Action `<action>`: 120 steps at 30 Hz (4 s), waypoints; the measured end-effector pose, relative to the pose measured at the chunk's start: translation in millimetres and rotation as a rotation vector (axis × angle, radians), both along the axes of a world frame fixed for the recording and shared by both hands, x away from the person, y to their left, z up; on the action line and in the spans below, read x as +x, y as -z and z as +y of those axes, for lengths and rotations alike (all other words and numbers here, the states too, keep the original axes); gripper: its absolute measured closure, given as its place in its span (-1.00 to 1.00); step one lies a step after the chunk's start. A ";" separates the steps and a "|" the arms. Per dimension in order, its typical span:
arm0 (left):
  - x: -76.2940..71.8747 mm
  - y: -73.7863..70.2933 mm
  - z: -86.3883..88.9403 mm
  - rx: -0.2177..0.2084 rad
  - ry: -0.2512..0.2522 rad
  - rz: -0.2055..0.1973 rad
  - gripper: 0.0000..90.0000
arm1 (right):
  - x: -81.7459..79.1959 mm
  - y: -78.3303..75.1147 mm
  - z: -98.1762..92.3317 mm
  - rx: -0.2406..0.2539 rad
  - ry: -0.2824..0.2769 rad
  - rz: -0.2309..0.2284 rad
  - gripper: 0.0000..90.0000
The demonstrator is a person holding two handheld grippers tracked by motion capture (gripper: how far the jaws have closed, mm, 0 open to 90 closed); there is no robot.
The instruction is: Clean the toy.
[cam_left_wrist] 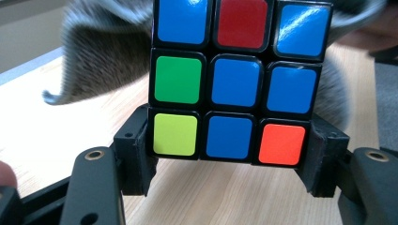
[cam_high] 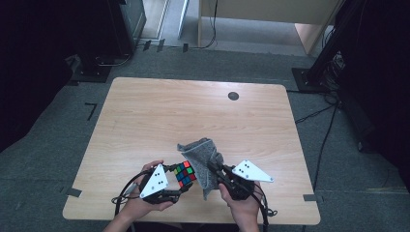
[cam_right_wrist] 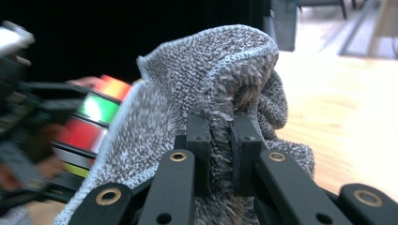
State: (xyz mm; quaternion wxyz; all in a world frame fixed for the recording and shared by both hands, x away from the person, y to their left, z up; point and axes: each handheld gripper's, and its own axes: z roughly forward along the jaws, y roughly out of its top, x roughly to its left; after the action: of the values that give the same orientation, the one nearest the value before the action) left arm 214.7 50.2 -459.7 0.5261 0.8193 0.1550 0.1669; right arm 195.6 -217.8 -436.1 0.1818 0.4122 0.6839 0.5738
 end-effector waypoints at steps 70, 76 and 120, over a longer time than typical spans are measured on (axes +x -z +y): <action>5.4 -16.9 21.3 -0.200 0.034 0.062 -0.25 | 5.3 22.8 9.3 0.228 -0.239 0.100 0.80; 5.5 -19.1 22.4 -0.208 0.034 0.059 -0.25 | 8.0 33.8 19.5 0.158 -0.290 0.146 0.80; 12.5 -23.4 33.7 -0.344 0.003 0.134 -0.25 | -10.1 39.3 62.0 0.060 -0.379 0.026 0.77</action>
State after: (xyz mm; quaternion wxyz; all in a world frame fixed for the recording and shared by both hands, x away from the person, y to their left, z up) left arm 227.2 83.9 -436.3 0.6474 0.7267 0.2146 0.0821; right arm 185.5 -155.8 -475.5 0.0492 0.2884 0.7342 0.6127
